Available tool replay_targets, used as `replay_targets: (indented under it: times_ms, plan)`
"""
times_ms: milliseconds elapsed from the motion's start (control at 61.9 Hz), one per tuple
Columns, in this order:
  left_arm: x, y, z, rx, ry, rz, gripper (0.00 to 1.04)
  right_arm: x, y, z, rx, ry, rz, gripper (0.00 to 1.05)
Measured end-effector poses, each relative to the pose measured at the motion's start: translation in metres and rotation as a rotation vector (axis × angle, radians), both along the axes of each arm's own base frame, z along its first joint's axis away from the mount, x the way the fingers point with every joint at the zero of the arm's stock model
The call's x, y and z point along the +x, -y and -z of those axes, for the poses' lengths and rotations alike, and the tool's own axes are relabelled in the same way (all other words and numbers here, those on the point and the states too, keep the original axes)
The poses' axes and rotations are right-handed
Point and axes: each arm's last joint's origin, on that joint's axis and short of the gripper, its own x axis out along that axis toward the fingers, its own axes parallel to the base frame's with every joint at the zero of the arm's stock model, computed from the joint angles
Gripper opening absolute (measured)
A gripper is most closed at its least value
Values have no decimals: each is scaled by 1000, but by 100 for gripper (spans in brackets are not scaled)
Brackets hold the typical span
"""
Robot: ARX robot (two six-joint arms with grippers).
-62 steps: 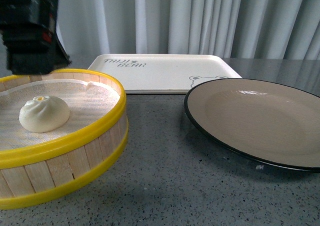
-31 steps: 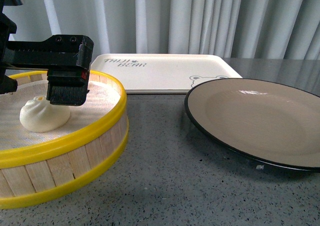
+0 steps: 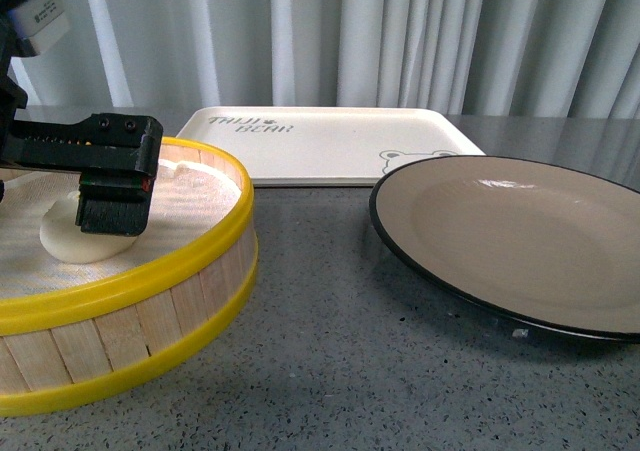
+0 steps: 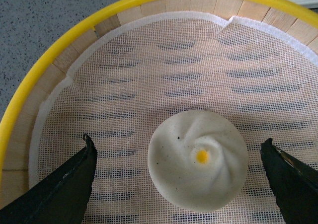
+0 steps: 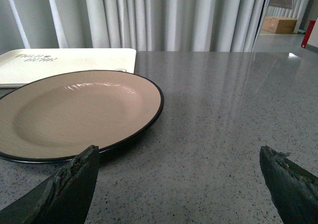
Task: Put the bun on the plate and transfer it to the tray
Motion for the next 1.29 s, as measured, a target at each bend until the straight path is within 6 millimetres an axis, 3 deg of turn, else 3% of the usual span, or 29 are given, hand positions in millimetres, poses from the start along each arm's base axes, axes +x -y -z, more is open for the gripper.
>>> replay_targets:
  times_ms: [339,695,938,1293]
  plan:
    - [3,3,8,12,-28,7,96,0,0,0,0,0,0,96]
    - [5,7,10,11,-35,16,35,0,0,0,0,0,0,96]
    - [6,10,5,8,-23,25,5,0,0,0,0,0,0,96]
    - [5,11,-8,-13,-15,39,5,0,0,0,0,0,0,96]
